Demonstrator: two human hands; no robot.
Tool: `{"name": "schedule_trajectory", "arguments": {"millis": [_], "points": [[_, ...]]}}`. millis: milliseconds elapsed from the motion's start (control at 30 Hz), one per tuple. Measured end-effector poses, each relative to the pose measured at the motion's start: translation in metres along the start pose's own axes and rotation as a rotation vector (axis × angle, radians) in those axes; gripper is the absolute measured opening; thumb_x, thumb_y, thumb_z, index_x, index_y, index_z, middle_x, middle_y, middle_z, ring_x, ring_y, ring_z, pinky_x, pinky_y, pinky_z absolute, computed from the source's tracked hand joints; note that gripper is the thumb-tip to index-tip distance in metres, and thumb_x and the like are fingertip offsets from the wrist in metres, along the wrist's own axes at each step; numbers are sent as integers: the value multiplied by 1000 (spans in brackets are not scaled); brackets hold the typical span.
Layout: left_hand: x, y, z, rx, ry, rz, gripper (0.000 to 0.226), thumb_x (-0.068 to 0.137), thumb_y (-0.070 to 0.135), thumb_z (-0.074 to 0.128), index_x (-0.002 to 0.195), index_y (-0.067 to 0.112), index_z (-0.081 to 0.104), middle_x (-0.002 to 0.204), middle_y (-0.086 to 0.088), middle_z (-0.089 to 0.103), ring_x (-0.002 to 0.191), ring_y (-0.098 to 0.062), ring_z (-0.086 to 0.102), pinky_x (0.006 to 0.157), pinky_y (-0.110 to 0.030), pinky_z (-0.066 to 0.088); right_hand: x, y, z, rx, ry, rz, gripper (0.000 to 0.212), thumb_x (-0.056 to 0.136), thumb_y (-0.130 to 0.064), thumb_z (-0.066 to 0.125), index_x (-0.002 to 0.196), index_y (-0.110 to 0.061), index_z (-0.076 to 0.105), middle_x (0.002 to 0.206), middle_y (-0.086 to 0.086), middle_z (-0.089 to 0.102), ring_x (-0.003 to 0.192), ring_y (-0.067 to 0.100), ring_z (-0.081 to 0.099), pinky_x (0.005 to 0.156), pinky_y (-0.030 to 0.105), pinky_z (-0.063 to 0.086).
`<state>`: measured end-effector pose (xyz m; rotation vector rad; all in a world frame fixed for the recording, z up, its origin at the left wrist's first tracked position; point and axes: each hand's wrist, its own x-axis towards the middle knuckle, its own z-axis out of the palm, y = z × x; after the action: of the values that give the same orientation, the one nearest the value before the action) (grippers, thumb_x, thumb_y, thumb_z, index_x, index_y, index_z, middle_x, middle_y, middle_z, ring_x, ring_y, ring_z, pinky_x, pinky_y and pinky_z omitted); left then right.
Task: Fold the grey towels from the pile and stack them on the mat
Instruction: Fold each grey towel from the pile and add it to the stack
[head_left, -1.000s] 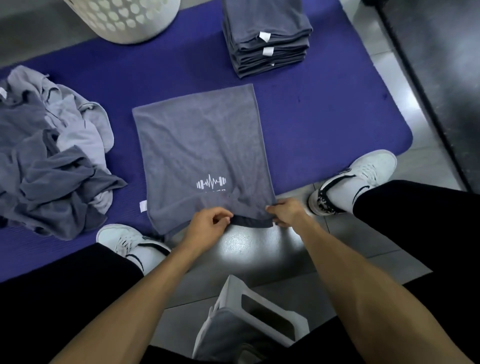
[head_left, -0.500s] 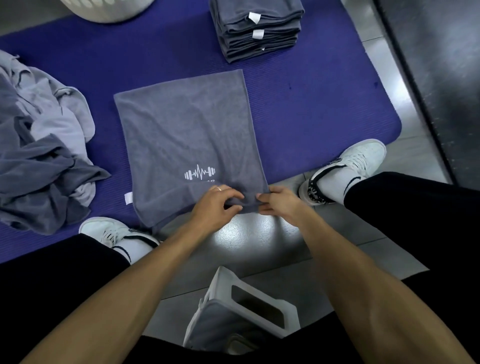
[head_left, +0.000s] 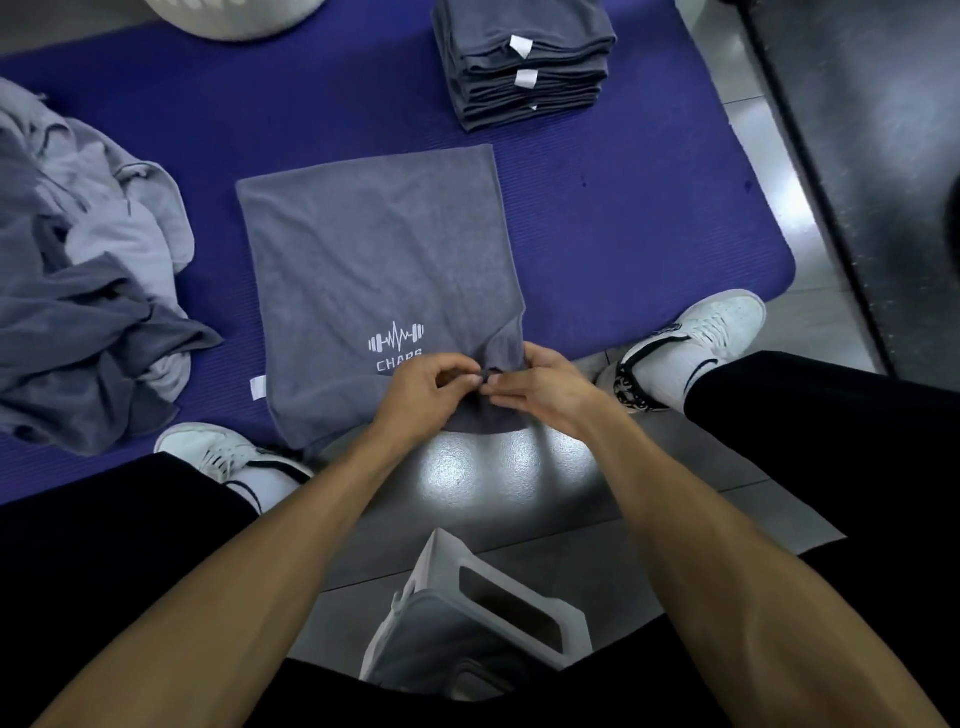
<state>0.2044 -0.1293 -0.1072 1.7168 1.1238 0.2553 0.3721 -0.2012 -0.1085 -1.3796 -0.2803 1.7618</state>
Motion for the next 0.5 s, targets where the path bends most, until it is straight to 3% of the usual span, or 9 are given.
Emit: {"name": "schedule_trajectory", "arguments": {"millis": [100, 200, 267, 367, 500], "points": [[-1, -12, -6, -7, 70, -94, 7, 87, 12, 72, 91, 17, 74, 74, 10, 68, 65, 8, 59, 71, -13, 45, 5, 3, 1, -111, 170, -6, 27, 81, 12, 65, 96, -11, 62, 84, 5, 68, 83, 18, 67, 76, 27, 54], [-6, -27, -14, 2, 131, -159, 13, 89, 11, 69, 91, 24, 71, 74, 1, 69, 67, -7, 60, 70, -23, 47, 11, 18, -12, -209, 408, 28, 25, 83, 10, 63, 85, -14, 60, 72, 5, 63, 66, 17, 58, 65, 27, 49], [-9, -36, -16, 36, 124, -166, 17, 89, 7, 67, 94, 23, 72, 71, 3, 66, 61, 1, 56, 66, -20, 46, 14, 32, -24, -278, 505, 71, 20, 84, 7, 64, 84, -12, 60, 64, 5, 60, 58, 17, 53, 62, 29, 47], [-11, -45, -13, 112, 106, -172, 19, 88, 5, 67, 100, 17, 75, 73, 6, 66, 63, 3, 57, 71, -25, 50, 21, 51, -37, -387, 525, 128, 20, 84, 2, 69, 78, -16, 62, 64, 2, 61, 60, 16, 55, 62, 26, 47], [-9, -48, -5, 242, 67, -134, 27, 87, 7, 66, 112, 16, 72, 82, -1, 70, 76, -21, 66, 78, -39, 55, 30, 68, -44, -556, 500, 184, 15, 78, -8, 75, 77, -19, 65, 67, -3, 63, 65, 17, 57, 73, 33, 51]]}}
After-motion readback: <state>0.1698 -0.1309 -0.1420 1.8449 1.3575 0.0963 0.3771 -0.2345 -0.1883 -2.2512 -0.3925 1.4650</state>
